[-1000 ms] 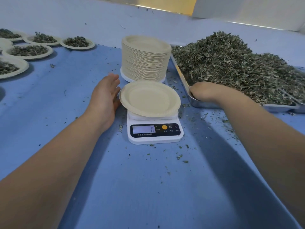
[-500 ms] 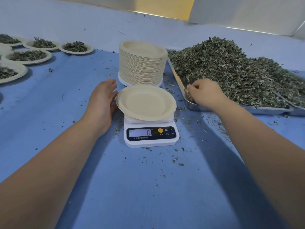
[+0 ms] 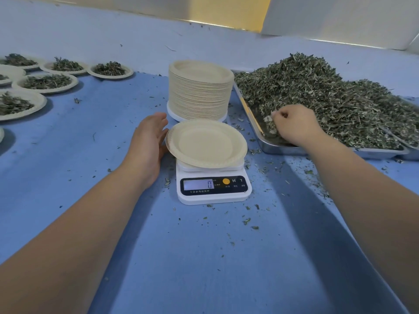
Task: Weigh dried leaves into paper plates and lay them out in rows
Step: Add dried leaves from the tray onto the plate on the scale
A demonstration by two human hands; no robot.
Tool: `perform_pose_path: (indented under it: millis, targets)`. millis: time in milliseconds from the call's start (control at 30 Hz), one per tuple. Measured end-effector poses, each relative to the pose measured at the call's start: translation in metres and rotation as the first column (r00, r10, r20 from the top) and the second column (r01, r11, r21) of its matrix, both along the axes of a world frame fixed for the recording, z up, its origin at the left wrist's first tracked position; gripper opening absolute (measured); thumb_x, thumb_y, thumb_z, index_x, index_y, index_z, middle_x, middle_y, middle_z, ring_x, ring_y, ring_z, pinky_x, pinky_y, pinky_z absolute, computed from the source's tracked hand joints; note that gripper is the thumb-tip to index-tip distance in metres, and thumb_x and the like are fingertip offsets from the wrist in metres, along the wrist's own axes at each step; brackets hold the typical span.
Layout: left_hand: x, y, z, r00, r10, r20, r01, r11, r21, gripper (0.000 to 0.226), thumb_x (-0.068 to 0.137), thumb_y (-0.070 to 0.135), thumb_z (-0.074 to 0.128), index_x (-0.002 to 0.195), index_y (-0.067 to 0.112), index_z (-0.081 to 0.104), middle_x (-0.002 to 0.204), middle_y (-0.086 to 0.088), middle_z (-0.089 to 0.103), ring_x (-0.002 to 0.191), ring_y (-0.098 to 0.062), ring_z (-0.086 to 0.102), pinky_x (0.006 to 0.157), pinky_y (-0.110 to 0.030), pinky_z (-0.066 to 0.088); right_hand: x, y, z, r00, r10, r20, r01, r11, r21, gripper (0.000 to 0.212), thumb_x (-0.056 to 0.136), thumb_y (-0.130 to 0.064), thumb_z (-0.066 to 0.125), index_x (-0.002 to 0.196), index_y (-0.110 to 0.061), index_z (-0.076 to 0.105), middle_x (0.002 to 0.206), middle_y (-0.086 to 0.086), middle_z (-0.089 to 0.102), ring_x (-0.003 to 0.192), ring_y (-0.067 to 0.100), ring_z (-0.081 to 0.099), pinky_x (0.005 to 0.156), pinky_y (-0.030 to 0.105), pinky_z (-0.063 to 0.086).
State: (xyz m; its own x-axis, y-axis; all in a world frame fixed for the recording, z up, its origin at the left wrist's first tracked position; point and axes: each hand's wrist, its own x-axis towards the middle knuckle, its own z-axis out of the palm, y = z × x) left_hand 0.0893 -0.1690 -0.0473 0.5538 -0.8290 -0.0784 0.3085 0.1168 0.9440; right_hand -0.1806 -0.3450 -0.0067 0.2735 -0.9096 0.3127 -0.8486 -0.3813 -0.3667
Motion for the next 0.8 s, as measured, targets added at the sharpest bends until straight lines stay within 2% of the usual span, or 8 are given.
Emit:
perform_pose_path:
  millis: [100, 267, 367, 467, 600, 700, 733, 800]
  targets:
    - [0.001, -0.001, -0.001, 1.0, -0.007, 0.008, 0.006, 1.0, 0.004, 0.046, 0.102, 0.038, 0.051, 0.144, 0.021, 0.055, 0.146, 0.006, 0.056, 0.136, -0.016, 0.054, 0.102, -0.032, 0.05, 0.006, 0.005, 0.017, 0.997, 0.043, 0.059, -0.038, 0.995, -0.089, 0.047, 0.105, -0.038, 0.046, 0.066, -0.013, 0.052, 0.055, 0.0, 0.049, 0.047, 0.017, 0.041, 0.051, 0.025, 0.033]
    - [-0.001, 0.0, 0.001, 1.0, -0.011, 0.017, 0.011, 1.0, 0.011, 0.044, 0.102, 0.038, 0.051, 0.143, 0.022, 0.055, 0.146, 0.006, 0.056, 0.134, -0.013, 0.054, 0.097, -0.029, 0.05, 0.043, 0.03, 0.051, 0.961, 0.205, 0.185, -0.168, 0.967, -0.193, 0.043, 0.104, -0.041, 0.049, 0.069, -0.018, 0.059, 0.058, -0.007, 0.049, 0.047, 0.005, 0.04, 0.048, 0.023, 0.033]
    - [-0.001, -0.001, 0.001, 1.0, -0.018, 0.019, 0.018, 1.0, 0.025, 0.046, 0.102, 0.038, 0.051, 0.145, 0.022, 0.054, 0.149, 0.006, 0.054, 0.135, -0.012, 0.052, 0.112, -0.035, 0.044, 0.072, 0.055, 0.059, 0.923, 0.33, 0.196, -0.289, 0.934, -0.213, 0.041, 0.102, -0.043, 0.051, 0.076, -0.013, 0.064, 0.061, -0.008, 0.051, 0.054, 0.005, 0.043, 0.054, 0.026, 0.033]
    - [-0.001, -0.001, 0.0, 0.999, -0.029, 0.031, 0.028, 0.999, 0.02, 0.044, 0.102, 0.038, 0.051, 0.143, 0.022, 0.055, 0.147, 0.006, 0.054, 0.134, -0.013, 0.053, 0.113, -0.037, 0.043, 0.092, 0.082, 0.053, 0.883, 0.444, 0.151, -0.423, 0.893, -0.151, 0.034, 0.102, -0.043, 0.052, 0.09, -0.019, 0.072, 0.076, -0.005, 0.066, 0.07, 0.01, 0.058, 0.065, 0.027, 0.044]
    - [0.001, 0.0, -0.002, 0.997, -0.046, 0.056, 0.045, 0.999, 0.006, 0.039, 0.103, 0.037, 0.05, 0.139, 0.022, 0.057, 0.14, 0.004, 0.057, 0.128, -0.014, 0.058, 0.105, -0.035, 0.048, 0.106, 0.104, 0.033, 0.81, 0.566, -0.155, -0.565, 0.823, 0.057, 0.031, 0.103, -0.048, 0.048, 0.112, -0.029, 0.071, 0.101, -0.013, 0.07, 0.095, 0.009, 0.06, 0.079, 0.025, 0.046]
    - [0.0, 0.0, -0.002, 0.997, -0.052, 0.054, 0.052, 0.999, 0.0, 0.037, 0.103, 0.038, 0.05, 0.136, 0.023, 0.058, 0.132, 0.007, 0.06, 0.123, -0.013, 0.061, 0.096, -0.032, 0.051, 0.102, 0.103, 0.038, 0.816, 0.573, -0.078, -0.572, 0.819, 0.04, 0.039, 0.105, -0.053, 0.041, 0.116, -0.029, 0.07, 0.094, -0.018, 0.065, 0.087, 0.004, 0.058, 0.074, 0.014, 0.041]
    - [0.0, 0.0, -0.003, 0.997, -0.048, 0.058, 0.048, 0.999, 0.004, 0.037, 0.103, 0.039, 0.05, 0.136, 0.024, 0.059, 0.132, 0.008, 0.06, 0.123, -0.012, 0.061, 0.095, -0.032, 0.051, 0.1, 0.1, 0.042, 0.828, 0.559, -0.036, -0.559, 0.829, 0.004, 0.043, 0.105, -0.053, 0.039, 0.111, -0.024, 0.07, 0.089, -0.014, 0.066, 0.083, 0.005, 0.059, 0.073, 0.018, 0.044]
    - [0.001, 0.0, -0.003, 0.996, -0.043, 0.072, 0.042, 0.999, 0.016, 0.039, 0.103, 0.04, 0.05, 0.138, 0.024, 0.058, 0.139, 0.007, 0.057, 0.128, -0.013, 0.057, 0.102, -0.035, 0.049, 0.093, 0.093, 0.048, 0.848, 0.529, 0.034, -0.526, 0.848, -0.061, 0.05, 0.105, -0.052, 0.039, 0.106, -0.013, 0.07, 0.091, 0.004, 0.071, 0.086, 0.017, 0.066, 0.08, 0.033, 0.054]
